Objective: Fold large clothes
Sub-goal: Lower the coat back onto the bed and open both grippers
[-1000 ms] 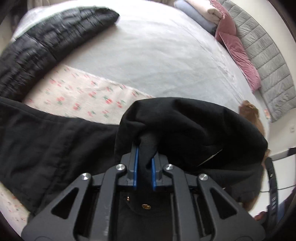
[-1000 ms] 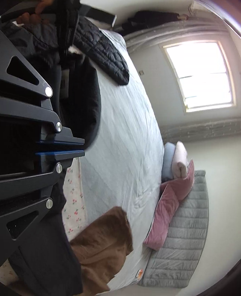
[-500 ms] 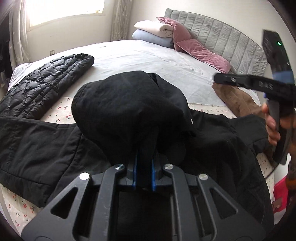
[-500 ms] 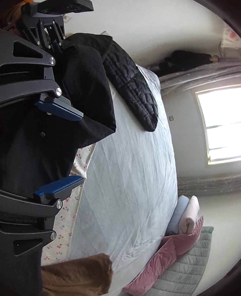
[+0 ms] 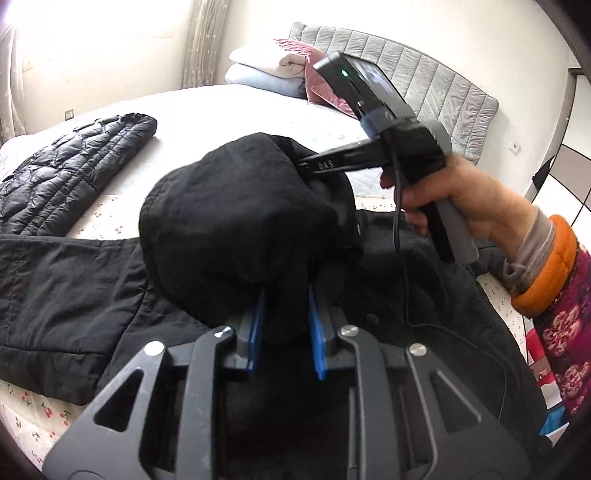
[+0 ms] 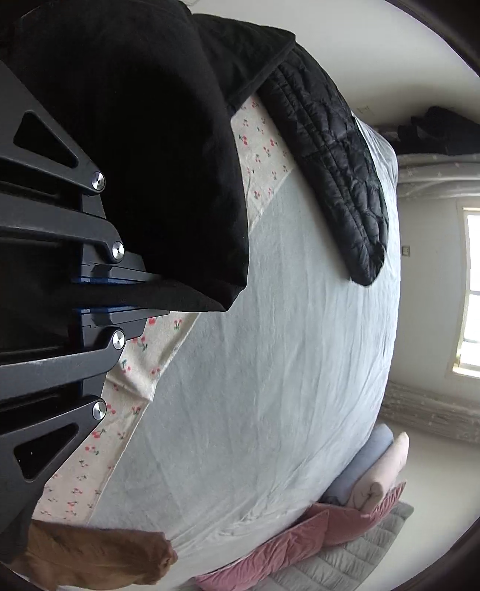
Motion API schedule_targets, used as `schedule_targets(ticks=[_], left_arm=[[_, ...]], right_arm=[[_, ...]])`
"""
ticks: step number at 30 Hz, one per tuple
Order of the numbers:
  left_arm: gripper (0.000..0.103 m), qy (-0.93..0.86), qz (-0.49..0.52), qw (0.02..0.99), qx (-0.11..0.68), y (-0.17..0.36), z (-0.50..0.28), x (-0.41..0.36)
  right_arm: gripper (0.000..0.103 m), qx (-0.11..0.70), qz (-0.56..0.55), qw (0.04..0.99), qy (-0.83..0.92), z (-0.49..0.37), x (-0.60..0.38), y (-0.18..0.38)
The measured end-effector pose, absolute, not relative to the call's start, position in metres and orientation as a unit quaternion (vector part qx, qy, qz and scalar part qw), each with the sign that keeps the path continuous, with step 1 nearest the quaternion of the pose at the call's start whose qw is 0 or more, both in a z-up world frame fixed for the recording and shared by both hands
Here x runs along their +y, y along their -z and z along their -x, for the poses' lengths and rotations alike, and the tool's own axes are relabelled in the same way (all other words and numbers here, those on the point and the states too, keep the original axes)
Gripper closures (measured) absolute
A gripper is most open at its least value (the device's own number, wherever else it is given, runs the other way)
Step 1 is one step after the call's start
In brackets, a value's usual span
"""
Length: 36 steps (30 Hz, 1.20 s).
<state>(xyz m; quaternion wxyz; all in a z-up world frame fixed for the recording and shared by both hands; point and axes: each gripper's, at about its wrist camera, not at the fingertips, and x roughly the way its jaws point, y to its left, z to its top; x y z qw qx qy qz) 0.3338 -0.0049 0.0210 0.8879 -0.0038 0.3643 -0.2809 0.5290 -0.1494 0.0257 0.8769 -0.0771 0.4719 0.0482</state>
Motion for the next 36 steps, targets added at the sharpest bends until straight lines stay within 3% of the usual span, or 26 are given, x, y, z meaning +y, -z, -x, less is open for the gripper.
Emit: schedule_targets(ticks=[1, 2, 4, 6, 12, 15, 18, 19, 21, 22, 23, 33, 36], left_arm=[[0.061, 0.282, -0.002, 0.892, 0.355, -0.027, -0.331, -0.001], [0.039, 0.281, -0.009, 0.895, 0.347, -0.032, -0.331, 0.003], [0.024, 0.29, -0.016, 0.898, 0.331, -0.041, -0.337, 0.008], [0.021, 0.29, -0.021, 0.896, 0.337, -0.043, -0.356, 0.01], [0.021, 0.3, 0.071, 0.851, 0.424, -0.03, -0.436, -0.004], [0.021, 0.319, 0.117, 0.838, 0.428, -0.038, -0.457, -0.02], [0.021, 0.285, 0.078, 0.842, 0.451, -0.039, -0.475, -0.041], [0.026, 0.263, 0.066, 0.84, 0.469, -0.033, -0.483, -0.045], [0.059, 0.249, 0.085, 0.82, 0.508, -0.019, -0.494, -0.043], [0.092, 0.246, 0.115, 0.802, 0.532, -0.011, -0.499, -0.039], [0.094, 0.227, 0.137, 0.795, 0.545, -0.004, -0.503, -0.036], [0.095, 0.146, 0.034, 0.938, 0.313, -0.079, -0.529, -0.109], [0.069, 0.114, -0.013, 0.938, 0.326, -0.051, -0.559, -0.13]], right_arm=[[0.097, 0.469, 0.056, 0.881, -0.026, -0.524, -0.165, -0.027], [0.097, 0.469, 0.032, 0.882, -0.012, -0.517, -0.182, -0.027], [0.097, 0.463, 0.001, 0.886, -0.013, -0.496, -0.21, -0.028], [0.097, 0.458, -0.001, 0.889, -0.012, -0.471, -0.229, -0.028], [0.097, 0.451, -0.03, 0.892, -0.004, -0.417, -0.264, -0.023], [0.097, 0.45, -0.031, 0.893, -0.008, -0.412, -0.263, -0.022], [0.097, 0.445, -0.025, 0.895, -0.008, -0.412, -0.261, -0.026], [0.097, 0.444, -0.025, 0.896, -0.007, -0.414, -0.261, -0.027], [0.097, 0.439, -0.028, 0.898, -0.004, -0.416, -0.26, -0.028], [0.097, 0.435, -0.033, 0.9, -0.003, -0.417, -0.261, -0.028], [0.097, 0.432, -0.035, 0.901, 0.001, -0.419, -0.259, -0.029], [0.098, 0.323, -0.007, 0.928, 0.185, -0.5, -0.274, -0.08], [0.091, 0.32, -0.005, 0.929, 0.184, -0.527, -0.283, -0.068]])
